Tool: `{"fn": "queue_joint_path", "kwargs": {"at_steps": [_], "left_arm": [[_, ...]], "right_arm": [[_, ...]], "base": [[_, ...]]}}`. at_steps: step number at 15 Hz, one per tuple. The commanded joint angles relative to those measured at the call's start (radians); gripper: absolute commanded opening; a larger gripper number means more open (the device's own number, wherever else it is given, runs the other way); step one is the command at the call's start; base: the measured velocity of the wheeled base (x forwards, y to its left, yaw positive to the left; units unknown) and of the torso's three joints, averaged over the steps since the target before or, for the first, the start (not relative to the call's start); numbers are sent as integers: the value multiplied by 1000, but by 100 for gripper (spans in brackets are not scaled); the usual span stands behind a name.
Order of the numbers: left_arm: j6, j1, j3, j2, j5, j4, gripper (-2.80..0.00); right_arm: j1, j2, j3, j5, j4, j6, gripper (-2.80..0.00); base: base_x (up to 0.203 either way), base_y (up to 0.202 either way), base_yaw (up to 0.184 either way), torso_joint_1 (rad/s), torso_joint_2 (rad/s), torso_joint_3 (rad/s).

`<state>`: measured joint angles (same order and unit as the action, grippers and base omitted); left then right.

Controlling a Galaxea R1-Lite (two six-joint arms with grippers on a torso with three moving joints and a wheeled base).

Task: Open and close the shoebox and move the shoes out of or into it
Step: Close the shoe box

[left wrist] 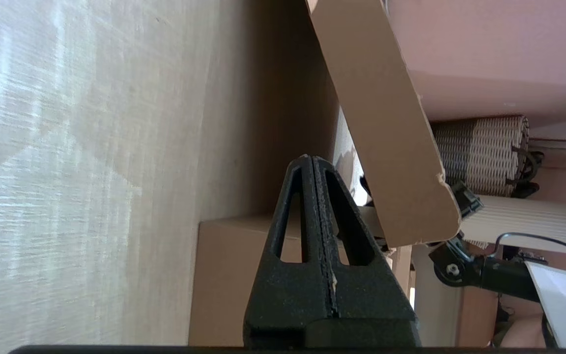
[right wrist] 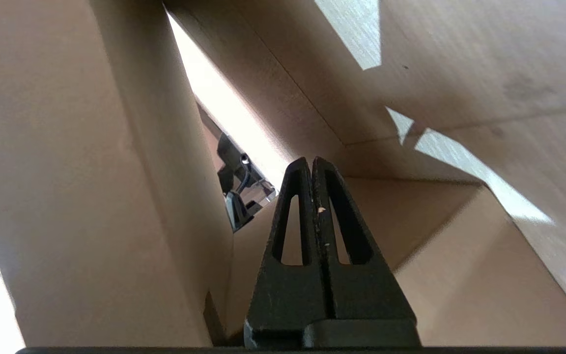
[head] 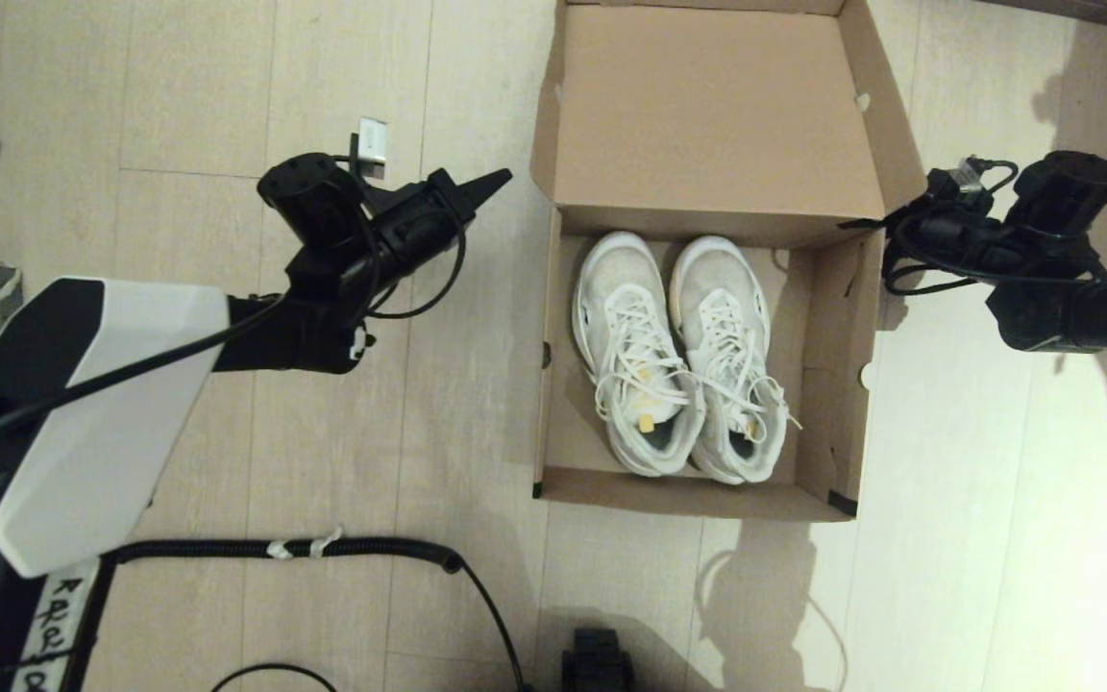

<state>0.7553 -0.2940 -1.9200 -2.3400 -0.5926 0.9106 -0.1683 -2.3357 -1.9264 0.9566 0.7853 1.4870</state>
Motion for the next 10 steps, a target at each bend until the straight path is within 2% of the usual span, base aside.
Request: {"fn": "queue_joint_path", "kwargs": {"at_steps": [1, 7, 10], "left_arm": [[4, -8, 1, -2, -3, 5, -280], [1, -23, 1, -22, 1, 7, -280], [1, -30, 1, -30, 7, 22, -280]], "right_arm": [[1, -10, -20, 2, 2, 7, -280], [0, 42, -20, 6, 2, 22, -280], [0, 69, -23, 8, 8, 66, -280]], "base": [[0, 0, 0, 0, 0, 0], [0, 0, 0, 0, 0, 0], [0, 0, 0, 0, 0, 0]]}}
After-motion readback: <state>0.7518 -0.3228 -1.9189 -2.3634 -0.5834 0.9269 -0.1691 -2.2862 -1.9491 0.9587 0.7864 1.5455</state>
